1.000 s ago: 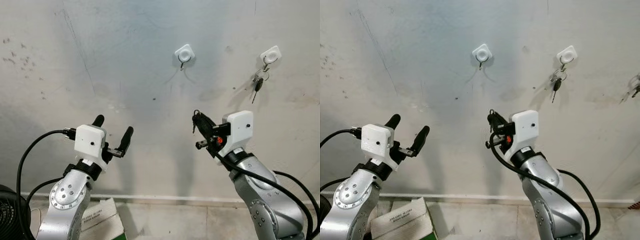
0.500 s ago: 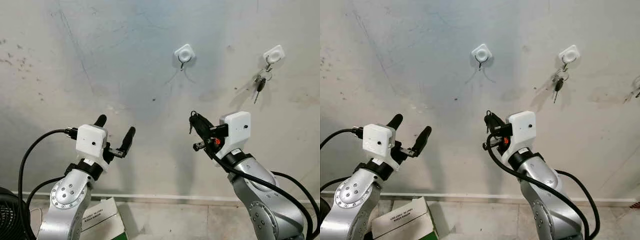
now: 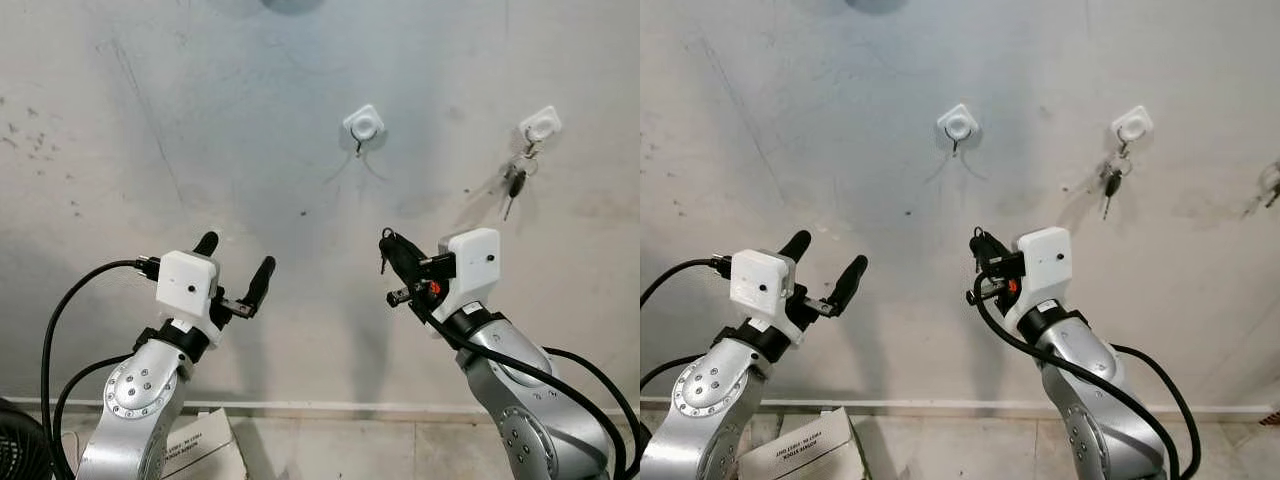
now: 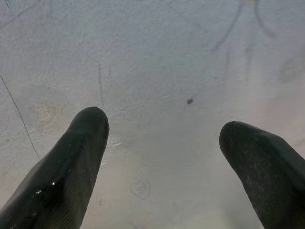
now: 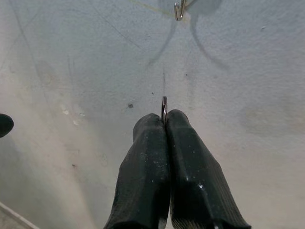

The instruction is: Hang keys on a hook

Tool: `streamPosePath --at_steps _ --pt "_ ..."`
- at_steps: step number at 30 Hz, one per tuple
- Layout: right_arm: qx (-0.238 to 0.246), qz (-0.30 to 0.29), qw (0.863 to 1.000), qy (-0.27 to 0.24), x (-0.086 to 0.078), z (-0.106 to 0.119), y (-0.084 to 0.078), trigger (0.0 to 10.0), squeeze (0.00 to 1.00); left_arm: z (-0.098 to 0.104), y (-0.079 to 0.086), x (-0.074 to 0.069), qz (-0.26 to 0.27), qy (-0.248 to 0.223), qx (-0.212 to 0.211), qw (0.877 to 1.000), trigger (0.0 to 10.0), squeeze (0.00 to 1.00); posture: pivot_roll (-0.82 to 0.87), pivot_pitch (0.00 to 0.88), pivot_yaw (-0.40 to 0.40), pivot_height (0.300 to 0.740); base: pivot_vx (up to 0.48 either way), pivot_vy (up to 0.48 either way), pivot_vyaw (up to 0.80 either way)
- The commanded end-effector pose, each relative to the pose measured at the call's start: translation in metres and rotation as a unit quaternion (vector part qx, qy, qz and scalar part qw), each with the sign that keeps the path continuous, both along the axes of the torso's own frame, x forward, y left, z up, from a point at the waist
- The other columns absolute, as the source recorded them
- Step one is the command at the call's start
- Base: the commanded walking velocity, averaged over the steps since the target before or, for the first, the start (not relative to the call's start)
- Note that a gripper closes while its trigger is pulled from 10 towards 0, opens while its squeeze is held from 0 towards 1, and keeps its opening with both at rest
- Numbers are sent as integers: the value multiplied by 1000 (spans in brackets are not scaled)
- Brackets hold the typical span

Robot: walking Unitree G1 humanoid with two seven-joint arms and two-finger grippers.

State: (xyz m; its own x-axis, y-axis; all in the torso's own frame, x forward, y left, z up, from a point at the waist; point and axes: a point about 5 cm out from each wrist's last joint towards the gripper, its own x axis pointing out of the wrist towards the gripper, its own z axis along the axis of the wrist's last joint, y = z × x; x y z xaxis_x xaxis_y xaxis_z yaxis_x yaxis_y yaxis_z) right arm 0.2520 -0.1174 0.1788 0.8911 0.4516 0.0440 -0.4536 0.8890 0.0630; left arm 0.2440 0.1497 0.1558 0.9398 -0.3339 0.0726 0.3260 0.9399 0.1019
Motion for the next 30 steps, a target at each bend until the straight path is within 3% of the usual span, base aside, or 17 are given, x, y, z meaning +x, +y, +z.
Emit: streamPosePath --at_steps 1,15,30 --pt "2 5 1000 -10 -2 5 3 10000 0 0 1 0 -3 4 3 1000 10000 0 72 0 70 740 319 0 0" --pt "3 2 1000 -10 1 6 4 10000 0 1 2 2 2 3 4 1000 10000 0 75 0 71 740 293 0 0" --pt "4 8 1000 -11 2 7 7 10000 0 -1 2 0 10 11 4 1000 10000 0 84 0 62 740 0 0 0"
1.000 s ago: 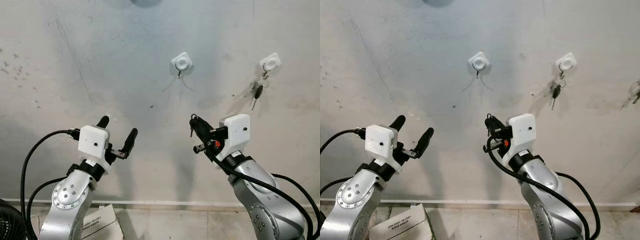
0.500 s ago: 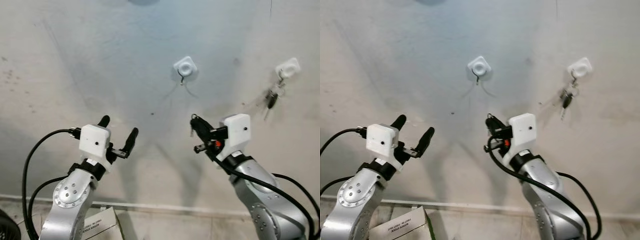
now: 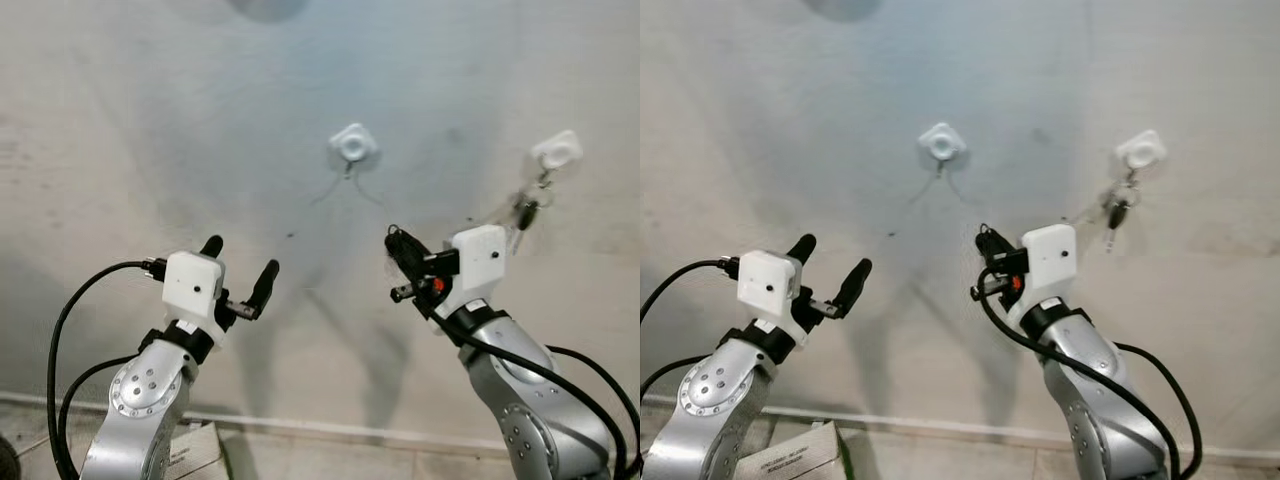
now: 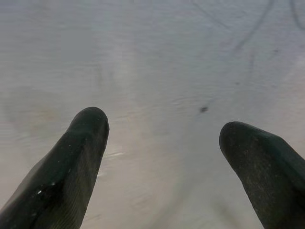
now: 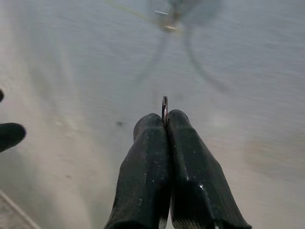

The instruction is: Hang keys on a hook

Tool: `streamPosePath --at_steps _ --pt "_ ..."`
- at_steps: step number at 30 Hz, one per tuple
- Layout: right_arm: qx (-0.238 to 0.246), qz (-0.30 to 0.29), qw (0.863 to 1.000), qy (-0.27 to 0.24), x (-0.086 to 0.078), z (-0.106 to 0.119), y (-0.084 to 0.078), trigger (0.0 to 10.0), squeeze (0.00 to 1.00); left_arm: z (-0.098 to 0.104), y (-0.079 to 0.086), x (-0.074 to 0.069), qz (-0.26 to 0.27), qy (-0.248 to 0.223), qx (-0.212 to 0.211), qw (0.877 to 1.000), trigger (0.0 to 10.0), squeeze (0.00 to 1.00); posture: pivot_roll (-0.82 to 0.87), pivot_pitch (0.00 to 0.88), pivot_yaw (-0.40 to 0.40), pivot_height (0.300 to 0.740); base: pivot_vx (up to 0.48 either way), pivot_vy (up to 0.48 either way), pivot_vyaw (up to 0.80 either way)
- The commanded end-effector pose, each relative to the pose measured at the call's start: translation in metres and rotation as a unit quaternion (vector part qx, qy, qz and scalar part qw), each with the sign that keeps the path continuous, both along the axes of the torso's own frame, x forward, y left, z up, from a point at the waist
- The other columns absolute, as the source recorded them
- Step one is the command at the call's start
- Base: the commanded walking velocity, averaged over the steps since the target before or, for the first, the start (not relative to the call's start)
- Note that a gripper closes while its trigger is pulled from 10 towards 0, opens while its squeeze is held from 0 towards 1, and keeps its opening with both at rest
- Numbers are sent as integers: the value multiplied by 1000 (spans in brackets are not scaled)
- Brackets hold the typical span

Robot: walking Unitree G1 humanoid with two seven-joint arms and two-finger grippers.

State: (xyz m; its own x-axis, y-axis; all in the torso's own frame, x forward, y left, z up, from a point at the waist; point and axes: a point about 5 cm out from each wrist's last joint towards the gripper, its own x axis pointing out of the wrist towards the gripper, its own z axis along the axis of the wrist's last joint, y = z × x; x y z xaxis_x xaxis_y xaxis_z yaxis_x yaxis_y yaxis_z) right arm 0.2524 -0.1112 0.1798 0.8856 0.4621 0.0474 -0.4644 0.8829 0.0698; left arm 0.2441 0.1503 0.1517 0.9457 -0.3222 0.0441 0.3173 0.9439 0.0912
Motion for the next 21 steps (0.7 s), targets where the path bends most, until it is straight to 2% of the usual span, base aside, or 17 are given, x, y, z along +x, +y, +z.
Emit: streamPosePath --at_steps 1,10,14,17,21 --pt "0 2 1000 -11 2 6 0 10000 0 3 1 0 4 -4 5 1000 10000 0 84 0 62 740 0 0 0" --pt "3 15 1000 -18 6 10 5 10000 0 5 10 0 50 -22 32 998 10000 0 89 0 61 740 0 0 0" --pt "7 54 998 -27 10 17 13 10000 0 4 8 -4 28 -18 28 999 10000 0 92 0 60 740 0 0 0" --pt "11 74 997 -33 14 22 17 10000 0 6 3 -4 0 -28 42 999 10000 0 98 0 58 740 0 0 0" --pt "22 98 994 -37 17 28 23 10000 0 8 -1 0 -11 -33 41 999 10000 0 99 0 59 740 0 0 0"
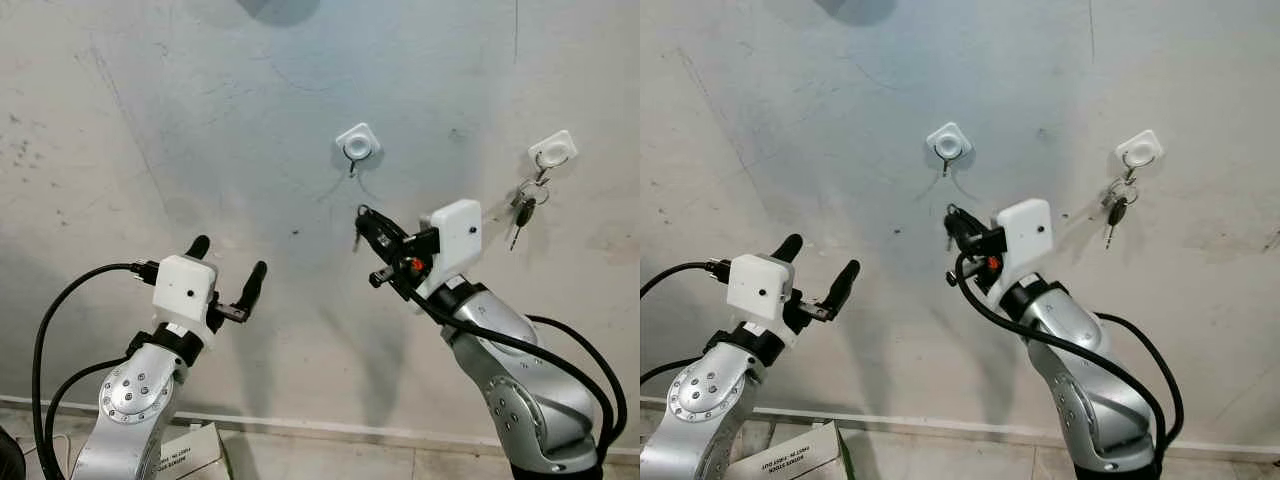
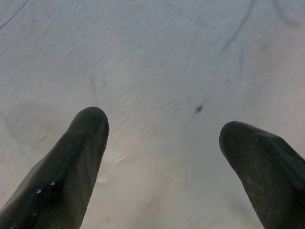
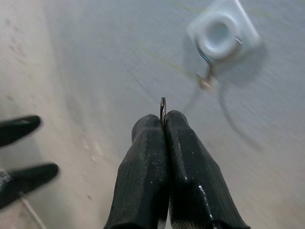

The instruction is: Hang keys on a hook

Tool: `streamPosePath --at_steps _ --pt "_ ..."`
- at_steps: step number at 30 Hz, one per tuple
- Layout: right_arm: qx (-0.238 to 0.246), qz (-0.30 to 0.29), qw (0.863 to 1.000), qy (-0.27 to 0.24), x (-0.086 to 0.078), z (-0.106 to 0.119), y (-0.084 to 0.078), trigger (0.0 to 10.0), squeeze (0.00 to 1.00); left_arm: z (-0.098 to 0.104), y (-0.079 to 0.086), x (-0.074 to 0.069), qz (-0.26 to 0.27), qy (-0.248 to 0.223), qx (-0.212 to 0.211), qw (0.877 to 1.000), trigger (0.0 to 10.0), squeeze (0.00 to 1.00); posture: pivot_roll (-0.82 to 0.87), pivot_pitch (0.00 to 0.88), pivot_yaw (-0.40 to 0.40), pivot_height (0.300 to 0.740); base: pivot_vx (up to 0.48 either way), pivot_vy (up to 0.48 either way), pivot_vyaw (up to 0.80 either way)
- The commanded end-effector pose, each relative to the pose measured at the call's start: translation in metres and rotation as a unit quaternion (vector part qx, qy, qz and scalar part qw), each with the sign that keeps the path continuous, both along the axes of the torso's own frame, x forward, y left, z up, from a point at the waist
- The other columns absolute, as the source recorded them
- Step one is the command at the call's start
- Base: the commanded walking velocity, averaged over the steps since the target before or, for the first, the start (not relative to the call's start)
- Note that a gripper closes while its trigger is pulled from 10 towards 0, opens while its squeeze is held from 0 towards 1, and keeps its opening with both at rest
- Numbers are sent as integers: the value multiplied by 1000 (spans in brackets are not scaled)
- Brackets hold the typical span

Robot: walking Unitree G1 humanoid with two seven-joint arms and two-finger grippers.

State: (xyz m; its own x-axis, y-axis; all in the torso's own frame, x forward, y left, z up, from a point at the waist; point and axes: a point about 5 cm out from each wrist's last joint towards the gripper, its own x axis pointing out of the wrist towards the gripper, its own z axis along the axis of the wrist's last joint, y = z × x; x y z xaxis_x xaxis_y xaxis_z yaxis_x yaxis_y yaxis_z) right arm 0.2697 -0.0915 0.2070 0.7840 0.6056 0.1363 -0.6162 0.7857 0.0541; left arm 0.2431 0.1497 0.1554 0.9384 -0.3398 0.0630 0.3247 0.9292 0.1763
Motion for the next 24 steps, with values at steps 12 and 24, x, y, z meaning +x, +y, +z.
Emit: streamPosePath --at_steps 12,24 --pt "31 -22 999 -16 25 11 8 10000 0 6 -6 5 -21 -16 8 1000 10000 0 104 0 65 740 0 0 0" --pt "42 -36 998 -17 31 9 10 10000 0 5 -8 3 -26 -14 5 1000 10000 0 106 0 61 740 0 0 0"
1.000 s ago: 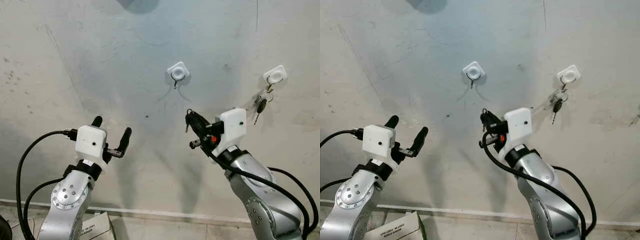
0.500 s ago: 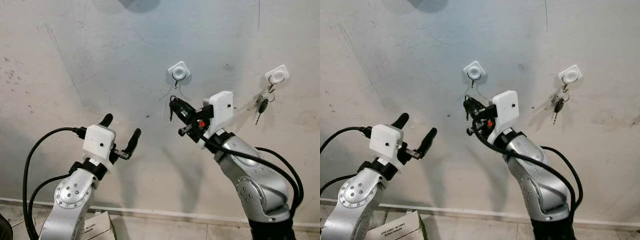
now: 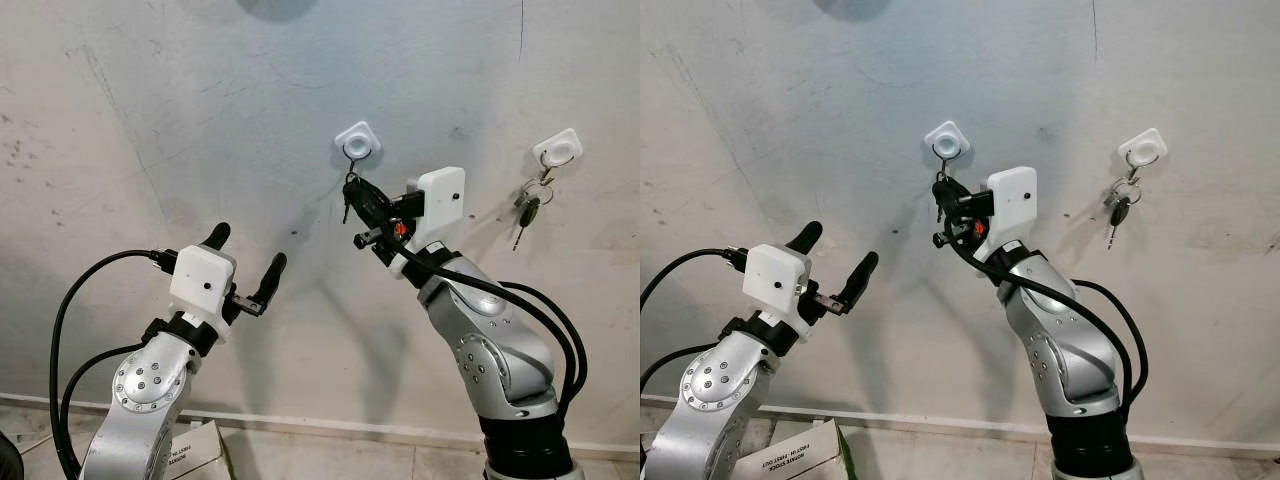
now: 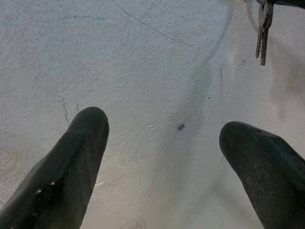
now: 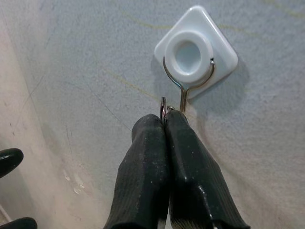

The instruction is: Hang keys on a hook

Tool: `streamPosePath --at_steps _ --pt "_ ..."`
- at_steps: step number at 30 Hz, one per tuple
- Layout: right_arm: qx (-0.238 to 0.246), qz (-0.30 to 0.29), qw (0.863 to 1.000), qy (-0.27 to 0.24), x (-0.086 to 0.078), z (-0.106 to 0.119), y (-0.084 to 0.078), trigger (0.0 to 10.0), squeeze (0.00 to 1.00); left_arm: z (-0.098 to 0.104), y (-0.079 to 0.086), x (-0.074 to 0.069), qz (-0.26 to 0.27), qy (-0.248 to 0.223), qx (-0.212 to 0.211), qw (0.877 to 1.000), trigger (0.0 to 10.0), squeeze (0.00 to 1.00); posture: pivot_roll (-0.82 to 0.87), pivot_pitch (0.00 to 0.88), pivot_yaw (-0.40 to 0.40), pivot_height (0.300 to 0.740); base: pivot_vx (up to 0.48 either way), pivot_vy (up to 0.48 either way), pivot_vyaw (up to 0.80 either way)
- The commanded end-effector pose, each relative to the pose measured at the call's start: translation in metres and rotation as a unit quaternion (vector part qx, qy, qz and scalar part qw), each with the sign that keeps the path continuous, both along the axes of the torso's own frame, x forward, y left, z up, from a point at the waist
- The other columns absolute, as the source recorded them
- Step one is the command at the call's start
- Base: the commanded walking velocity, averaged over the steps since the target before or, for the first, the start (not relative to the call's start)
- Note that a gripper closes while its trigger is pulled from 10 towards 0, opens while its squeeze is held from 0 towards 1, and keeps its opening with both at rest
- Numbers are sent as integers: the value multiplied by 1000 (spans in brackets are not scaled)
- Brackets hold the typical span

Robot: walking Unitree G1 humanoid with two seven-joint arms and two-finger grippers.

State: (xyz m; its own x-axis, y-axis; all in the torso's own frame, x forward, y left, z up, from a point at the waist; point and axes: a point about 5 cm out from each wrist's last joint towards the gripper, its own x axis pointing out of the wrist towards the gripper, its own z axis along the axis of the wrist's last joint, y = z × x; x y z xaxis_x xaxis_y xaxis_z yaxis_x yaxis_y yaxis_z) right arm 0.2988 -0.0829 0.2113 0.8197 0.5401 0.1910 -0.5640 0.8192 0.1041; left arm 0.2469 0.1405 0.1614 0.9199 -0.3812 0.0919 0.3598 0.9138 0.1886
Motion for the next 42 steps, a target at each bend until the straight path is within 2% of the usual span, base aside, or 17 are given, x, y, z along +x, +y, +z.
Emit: streamPosePath --at_steps 1,23,31,35,42 --pt "5 -3 1000 -10 2 5 1 10000 0 -1 1 0 -3 2 4 1000 10000 0 106 0 61 740 0 0 0" --pt "17 -47 999 -6 10 2 -5 10000 0 -1 -1 1 -7 3 2 1000 10000 0 103 0 65 740 0 0 0" --pt "32 -54 998 18 12 -4 -4 10000 0 5 -8 2 -36 -10 -7 999 10000 0 105 0 63 740 0 0 0" --pt "34 -54 998 25 11 -8 -2 10000 0 5 -16 2 -75 -8 -7 997 10000 0 104 0 64 740 0 0 0" --pt "33 -55 997 29 13 -9 -3 10000 0 8 -20 6 -86 -14 -6 996 10000 0 103 0 65 740 0 0 0"
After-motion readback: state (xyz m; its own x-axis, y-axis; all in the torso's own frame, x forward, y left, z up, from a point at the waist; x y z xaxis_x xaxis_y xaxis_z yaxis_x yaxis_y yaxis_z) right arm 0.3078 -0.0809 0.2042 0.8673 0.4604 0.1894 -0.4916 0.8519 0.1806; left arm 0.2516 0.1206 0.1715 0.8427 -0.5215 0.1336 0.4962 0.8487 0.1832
